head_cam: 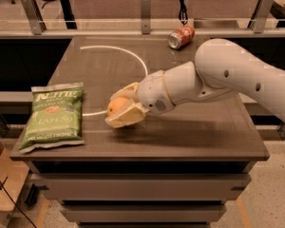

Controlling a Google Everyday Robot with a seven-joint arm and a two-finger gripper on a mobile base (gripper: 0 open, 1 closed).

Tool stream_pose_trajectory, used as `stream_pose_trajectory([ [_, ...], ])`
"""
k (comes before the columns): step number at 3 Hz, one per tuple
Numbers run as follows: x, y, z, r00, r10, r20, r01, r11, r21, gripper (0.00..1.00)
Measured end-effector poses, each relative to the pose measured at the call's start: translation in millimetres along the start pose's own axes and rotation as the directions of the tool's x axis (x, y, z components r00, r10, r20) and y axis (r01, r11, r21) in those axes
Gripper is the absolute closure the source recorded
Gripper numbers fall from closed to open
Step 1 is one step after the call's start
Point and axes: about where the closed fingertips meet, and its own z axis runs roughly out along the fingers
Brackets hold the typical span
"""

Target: Move orange near green jalapeno chip bag

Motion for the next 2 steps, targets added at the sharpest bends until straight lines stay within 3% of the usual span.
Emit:
stream_pose_trajectory([
  [1, 4.7, -9.2, 30.7, 0.998, 0.048, 0.048, -0.048, 0.9989, 0.000, 0.82],
  [2, 0.9, -11.8, 34.3, 0.997, 0.054, 0.054, -0.054, 0.9986, -0.002, 0.59],
])
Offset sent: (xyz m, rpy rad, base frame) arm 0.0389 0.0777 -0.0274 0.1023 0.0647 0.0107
